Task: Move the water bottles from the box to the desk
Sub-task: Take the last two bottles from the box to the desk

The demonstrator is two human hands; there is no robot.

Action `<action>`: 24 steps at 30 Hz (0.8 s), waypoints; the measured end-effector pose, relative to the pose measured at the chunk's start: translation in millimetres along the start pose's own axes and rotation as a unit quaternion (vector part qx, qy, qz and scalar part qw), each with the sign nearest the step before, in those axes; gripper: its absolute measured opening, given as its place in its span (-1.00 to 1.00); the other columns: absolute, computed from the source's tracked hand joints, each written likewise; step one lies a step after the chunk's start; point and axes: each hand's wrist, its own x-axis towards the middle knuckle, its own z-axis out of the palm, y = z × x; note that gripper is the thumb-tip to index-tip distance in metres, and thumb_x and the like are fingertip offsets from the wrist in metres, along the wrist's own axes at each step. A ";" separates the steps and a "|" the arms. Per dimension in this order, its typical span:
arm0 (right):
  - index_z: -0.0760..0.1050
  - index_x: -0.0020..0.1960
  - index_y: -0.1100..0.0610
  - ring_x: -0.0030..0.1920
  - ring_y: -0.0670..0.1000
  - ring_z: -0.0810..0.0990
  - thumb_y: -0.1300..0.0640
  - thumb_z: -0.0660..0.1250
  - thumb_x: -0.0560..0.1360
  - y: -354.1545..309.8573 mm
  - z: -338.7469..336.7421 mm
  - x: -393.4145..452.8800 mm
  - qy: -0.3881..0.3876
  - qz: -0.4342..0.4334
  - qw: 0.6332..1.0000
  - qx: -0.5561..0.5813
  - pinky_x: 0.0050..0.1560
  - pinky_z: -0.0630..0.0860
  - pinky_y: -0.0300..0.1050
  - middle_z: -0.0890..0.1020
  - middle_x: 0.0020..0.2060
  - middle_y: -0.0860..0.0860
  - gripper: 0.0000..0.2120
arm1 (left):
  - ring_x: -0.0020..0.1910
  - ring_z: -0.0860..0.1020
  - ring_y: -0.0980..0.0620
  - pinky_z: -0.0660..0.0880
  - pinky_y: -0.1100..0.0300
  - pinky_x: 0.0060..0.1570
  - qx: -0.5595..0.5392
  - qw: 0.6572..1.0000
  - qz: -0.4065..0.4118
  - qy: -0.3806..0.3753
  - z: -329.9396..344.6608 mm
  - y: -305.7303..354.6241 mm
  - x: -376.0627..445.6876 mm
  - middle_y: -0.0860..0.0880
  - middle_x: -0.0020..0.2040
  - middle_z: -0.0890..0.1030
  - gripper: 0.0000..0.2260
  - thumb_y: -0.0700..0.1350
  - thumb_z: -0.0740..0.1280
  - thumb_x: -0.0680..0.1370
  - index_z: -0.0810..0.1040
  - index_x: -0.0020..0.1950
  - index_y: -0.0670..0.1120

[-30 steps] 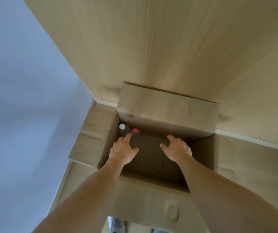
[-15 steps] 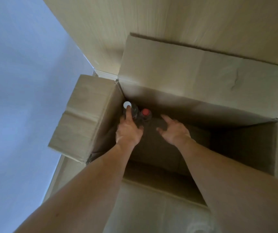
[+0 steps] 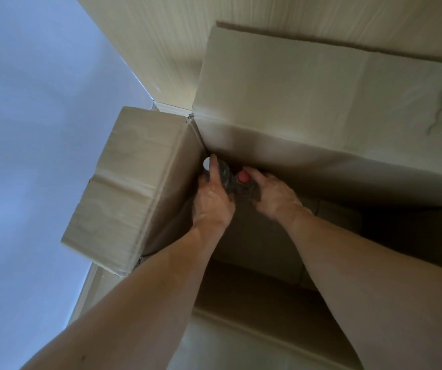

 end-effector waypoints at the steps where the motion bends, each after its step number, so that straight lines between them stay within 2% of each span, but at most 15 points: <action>1: 0.01 0.60 -0.21 0.39 0.22 0.43 0.06 0.39 0.54 1.2 0.6 1.3 0.002 -0.001 1.000 0.001 0.37 0.42 0.02 0.37 0.44 0.13 -0.21 | 0.31 0.47 -0.20 0.45 -0.01 0.24 -0.001 1.000 -0.002 0.004 0.2 0.3 1.0 -0.18 0.43 0.34 -0.14 -0.14 0.41 0.55 -0.10 0.66 0.06; 6: 0.06 0.59 -0.20 0.37 0.22 0.44 0.12 0.41 0.52 2.3 4.8 5.1 0.002 -0.006 1.000 0.018 0.35 0.43 0.02 0.40 0.39 0.15 -0.21 | 0.29 0.48 -0.18 0.44 0.01 0.25 0.005 1.000 -0.004 0.012 0.5 4.6 4.1 -0.19 0.41 0.34 -0.17 -0.15 0.40 0.56 -0.06 0.66 0.02; 12: 0.18 0.56 -0.12 0.34 0.23 0.46 0.10 0.40 0.54 0.7 7.3 6.3 0.018 -0.028 0.999 0.027 0.30 0.45 0.00 0.43 0.38 0.15 -0.32 | 0.29 0.49 -0.20 0.47 -0.03 0.22 0.009 0.999 0.013 0.029 0.1 5.3 6.7 -0.19 0.40 0.36 -0.26 -0.15 0.41 0.55 0.08 0.62 -0.02; 16: 0.27 0.51 -0.06 0.30 0.23 0.48 0.08 0.39 0.55 -2.3 9.6 9.1 0.027 -0.040 0.998 0.035 0.26 0.47 0.01 0.47 0.33 0.15 -0.42 | 0.24 0.52 -0.20 0.52 -0.04 0.14 -0.002 0.998 0.024 0.051 -0.6 2.3 7.9 -0.16 0.34 0.43 -0.38 -0.15 0.42 0.55 0.23 0.54 -0.02; 20: 0.34 0.43 0.01 0.20 0.24 0.54 0.08 0.40 0.53 -4.0 14.6 10.0 0.041 -0.043 0.998 0.034 0.13 0.50 -0.01 0.53 0.22 0.18 -0.49 | 0.17 0.54 -0.19 0.53 -0.03 0.07 0.005 0.998 0.028 0.063 1.2 -3.5 6.2 -0.11 0.25 0.46 -0.49 -0.16 0.47 0.50 0.36 0.39 -0.02; 24: 0.33 0.43 0.00 0.20 0.24 0.53 0.05 0.43 0.51 -3.2 20.3 12.8 0.040 -0.032 0.998 0.021 0.10 0.52 0.01 0.50 0.25 0.15 -0.46 | 0.22 0.52 -0.16 0.51 0.00 0.14 -0.002 0.998 0.019 0.067 6.3 -11.3 6.3 -0.10 0.29 0.46 -0.51 -0.16 0.51 0.45 0.46 0.35 -0.04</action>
